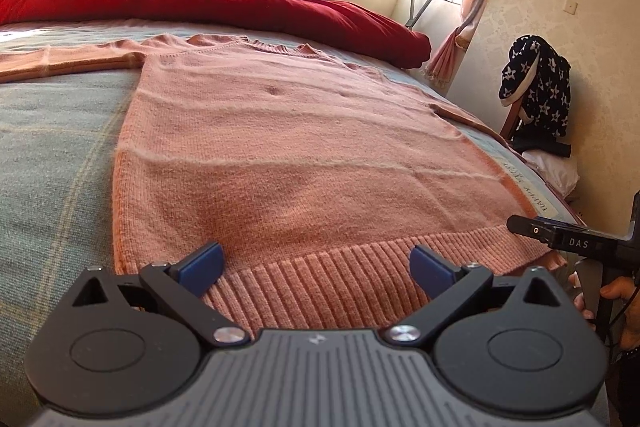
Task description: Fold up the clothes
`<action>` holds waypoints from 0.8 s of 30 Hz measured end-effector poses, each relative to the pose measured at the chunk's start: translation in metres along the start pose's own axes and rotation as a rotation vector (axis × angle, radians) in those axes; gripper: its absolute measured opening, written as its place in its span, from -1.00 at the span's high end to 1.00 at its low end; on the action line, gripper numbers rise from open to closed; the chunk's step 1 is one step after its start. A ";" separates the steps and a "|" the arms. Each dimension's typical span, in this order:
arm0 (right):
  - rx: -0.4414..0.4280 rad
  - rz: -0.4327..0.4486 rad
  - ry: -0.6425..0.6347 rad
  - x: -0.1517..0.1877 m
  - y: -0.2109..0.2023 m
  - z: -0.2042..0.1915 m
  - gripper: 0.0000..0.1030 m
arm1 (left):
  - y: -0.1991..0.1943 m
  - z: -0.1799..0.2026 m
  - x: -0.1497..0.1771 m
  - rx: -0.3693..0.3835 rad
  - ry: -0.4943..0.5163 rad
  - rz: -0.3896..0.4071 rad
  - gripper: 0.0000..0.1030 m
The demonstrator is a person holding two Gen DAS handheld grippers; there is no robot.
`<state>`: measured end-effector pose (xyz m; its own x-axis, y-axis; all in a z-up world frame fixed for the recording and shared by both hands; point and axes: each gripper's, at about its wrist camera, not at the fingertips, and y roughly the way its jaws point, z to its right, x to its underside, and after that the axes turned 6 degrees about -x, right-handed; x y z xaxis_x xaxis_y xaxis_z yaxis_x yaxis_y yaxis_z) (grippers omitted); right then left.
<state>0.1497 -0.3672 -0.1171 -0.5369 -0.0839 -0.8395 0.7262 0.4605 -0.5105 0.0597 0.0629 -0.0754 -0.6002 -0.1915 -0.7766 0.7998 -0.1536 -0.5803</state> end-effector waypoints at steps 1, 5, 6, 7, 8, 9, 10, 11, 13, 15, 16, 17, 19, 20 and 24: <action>0.006 -0.009 0.002 -0.002 0.000 -0.001 -1.00 | 0.000 -0.001 0.000 0.003 -0.004 -0.001 -0.93; -0.016 -0.019 0.019 -0.017 -0.004 -0.012 -1.00 | 0.000 -0.001 0.000 0.002 -0.009 -0.002 -0.93; -0.047 -0.014 0.017 -0.020 -0.005 -0.015 -1.00 | 0.001 -0.001 0.000 0.001 -0.007 -0.002 -0.94; -0.083 -0.010 0.009 -0.021 -0.007 -0.021 -1.00 | 0.001 0.000 0.000 0.000 -0.003 -0.002 -0.94; -0.118 -0.009 -0.002 -0.023 -0.008 -0.026 -1.00 | 0.001 0.000 0.001 -0.002 0.001 -0.001 -0.94; -0.151 -0.013 -0.017 -0.023 -0.009 -0.033 -1.00 | 0.001 0.000 0.001 -0.002 0.003 -0.001 -0.94; -0.184 -0.018 -0.030 -0.022 -0.009 -0.039 -1.00 | 0.001 0.000 0.001 -0.002 0.003 -0.001 -0.94; -0.214 -0.027 -0.042 -0.020 -0.008 -0.045 -1.00 | 0.001 0.000 0.000 -0.001 0.003 -0.002 -0.94; -0.258 -0.058 -0.061 -0.015 -0.005 -0.053 -1.00 | 0.001 0.000 0.000 0.000 0.003 -0.003 -0.94; -0.242 -0.088 -0.072 -0.010 -0.003 -0.054 -1.00 | 0.001 -0.001 0.000 0.002 0.002 -0.003 -0.94; -0.214 -0.092 -0.077 -0.007 -0.004 -0.050 -1.00 | 0.000 -0.001 0.000 0.003 0.002 -0.001 -0.94; -0.188 -0.093 -0.076 -0.005 -0.006 -0.045 -1.00 | 0.000 -0.001 0.000 0.004 0.001 0.000 -0.94; -0.142 -0.087 -0.051 -0.002 -0.013 -0.030 -1.00 | 0.000 -0.002 0.000 0.007 -0.002 0.002 -0.94; -0.127 -0.082 -0.040 -0.001 -0.016 -0.023 -1.00 | 0.000 -0.003 0.000 0.008 -0.005 0.003 -0.94; -0.108 -0.073 -0.015 0.004 -0.024 -0.005 -1.00 | 0.001 -0.003 0.001 0.011 -0.012 0.008 -0.95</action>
<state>0.1274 -0.3744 -0.1073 -0.5795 -0.1341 -0.8038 0.6346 0.5446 -0.5484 0.0598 0.0658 -0.0775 -0.5942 -0.2041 -0.7780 0.8043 -0.1629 -0.5715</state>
